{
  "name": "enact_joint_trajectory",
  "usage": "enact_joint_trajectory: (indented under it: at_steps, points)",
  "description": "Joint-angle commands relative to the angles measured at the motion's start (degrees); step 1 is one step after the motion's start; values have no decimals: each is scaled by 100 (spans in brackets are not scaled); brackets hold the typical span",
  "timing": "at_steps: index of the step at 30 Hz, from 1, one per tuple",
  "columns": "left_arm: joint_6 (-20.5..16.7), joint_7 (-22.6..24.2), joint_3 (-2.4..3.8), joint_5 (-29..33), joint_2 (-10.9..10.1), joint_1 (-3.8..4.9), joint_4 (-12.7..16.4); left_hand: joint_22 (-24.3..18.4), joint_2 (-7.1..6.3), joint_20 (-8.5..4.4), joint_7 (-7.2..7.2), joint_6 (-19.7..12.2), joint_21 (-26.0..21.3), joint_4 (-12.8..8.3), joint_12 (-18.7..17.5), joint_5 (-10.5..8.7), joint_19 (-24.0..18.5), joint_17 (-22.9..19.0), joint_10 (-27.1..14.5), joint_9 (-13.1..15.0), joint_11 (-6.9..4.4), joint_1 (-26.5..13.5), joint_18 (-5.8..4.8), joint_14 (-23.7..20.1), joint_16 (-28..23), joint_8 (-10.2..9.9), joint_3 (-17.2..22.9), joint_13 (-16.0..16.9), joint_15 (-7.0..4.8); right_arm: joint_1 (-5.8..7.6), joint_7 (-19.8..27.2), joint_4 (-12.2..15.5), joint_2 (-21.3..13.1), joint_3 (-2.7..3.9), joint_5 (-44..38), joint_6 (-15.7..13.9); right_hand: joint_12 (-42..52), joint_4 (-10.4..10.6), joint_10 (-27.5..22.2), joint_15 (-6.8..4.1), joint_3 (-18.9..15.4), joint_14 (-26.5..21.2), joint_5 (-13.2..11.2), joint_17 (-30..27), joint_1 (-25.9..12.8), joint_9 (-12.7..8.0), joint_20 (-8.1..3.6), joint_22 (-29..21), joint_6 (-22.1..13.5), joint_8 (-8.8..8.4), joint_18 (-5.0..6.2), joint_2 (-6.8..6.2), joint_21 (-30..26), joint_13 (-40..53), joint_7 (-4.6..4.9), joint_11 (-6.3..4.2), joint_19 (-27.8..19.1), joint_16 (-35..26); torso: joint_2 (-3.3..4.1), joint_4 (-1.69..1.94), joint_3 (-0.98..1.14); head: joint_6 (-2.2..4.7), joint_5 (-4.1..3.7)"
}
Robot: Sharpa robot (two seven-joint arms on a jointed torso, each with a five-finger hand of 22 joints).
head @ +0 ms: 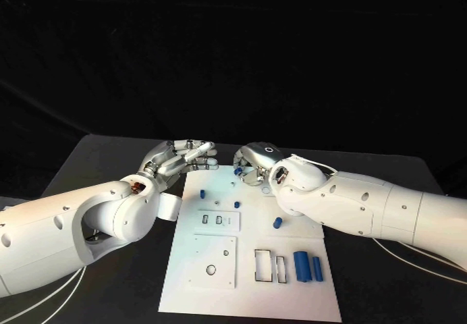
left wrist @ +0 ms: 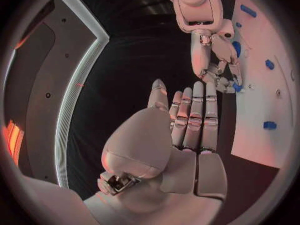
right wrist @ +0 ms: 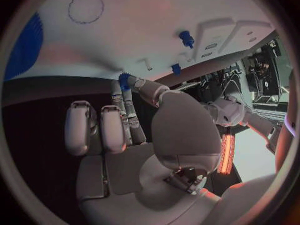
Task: Assemble the parts on the task board
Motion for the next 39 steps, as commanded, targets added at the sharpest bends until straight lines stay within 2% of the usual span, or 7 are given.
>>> enact_joint_trajectory:
  at_steps: [1,16,22,26,32,37,39]
  points:
    - [33,32,6,14,13,25,21,2,22,14,-1,-22,26,-2,-26,22,-23,6,-50,5,-2,28,2,-30,-26,-30,-25,-7,-5,-12,-12,-58,21,-2,-96,130,22,16,1,-22,15,173,2,4,21,8,11,8,-27,16,0,-21,37,7,-1,-50,35,22,24,13,-10,-9,5]
    - [44,22,6,14,24,71,22,2,27,16,3,-31,27,-5,-24,22,-28,19,-67,10,2,34,1,-36,-30,-35,-36,-9,-2,-17,66,-280,133,-2,-11,228,8,29,-56,-9,13,165,46,-37,-34,18,22,-37,-81,-22,13,-78,2,6,11,-32,-8,11,16,15,-8,-31,44]
    - [40,19,6,14,20,79,18,2,27,16,3,-31,27,-5,-24,22,-28,19,-67,10,2,34,1,-36,-30,-35,-36,-9,-2,-16,116,-289,125,-2,51,260,-6,152,-632,150,-252,108,229,-190,-378,-110,159,-247,-535,-364,64,-480,-178,-111,193,149,-200,-26,8,-7,-6,-41,68]
    - [41,18,6,14,16,83,15,2,27,16,3,-31,27,-5,-24,22,-28,19,-67,10,2,34,1,-36,-30,-35,-36,-9,-2,-16,105,-233,61,-2,64,218,8,160,-942,218,-476,26,254,-357,-359,-183,232,-426,-643,-488,112,-549,-331,-173,266,225,-354,-81,4,-16,-5,-38,69]
    - [43,20,6,14,7,84,9,2,27,16,3,-31,27,-5,-24,22,-28,19,-67,10,2,34,1,-36,-30,-35,-36,-9,-2,-7,87,157,-304,4,106,94,48,152,-1004,232,-586,4,435,-393,-294,-218,256,-447,-624,-522,122,-527,-367,-189,273,236,-373,-69,1,-15,0,-28,47]
    - [45,22,6,14,-17,85,6,2,27,16,3,-31,27,-5,-24,22,-28,19,-67,10,2,34,1,-36,-30,-35,-36,-9,-2,45,30,666,-832,48,241,115,122,165,-884,209,-612,32,519,-349,-276,-229,243,-363,-537,-508,105,-494,-319,-173,241,204,-299,-20,-19,-45,5,-26,47]
    - [51,27,5,14,-34,85,3,2,39,19,7,-38,30,-7,-17,21,-32,38,-79,18,5,40,1,-41,-33,-39,-53,-9,0,94,-22,920,-1135,64,352,175,193,267,-652,154,-648,86,679,-262,-391,-227,197,-189,-407,-472,65,-491,-206,-148,179,139,-145,52,-32,-71,5,-8,51]
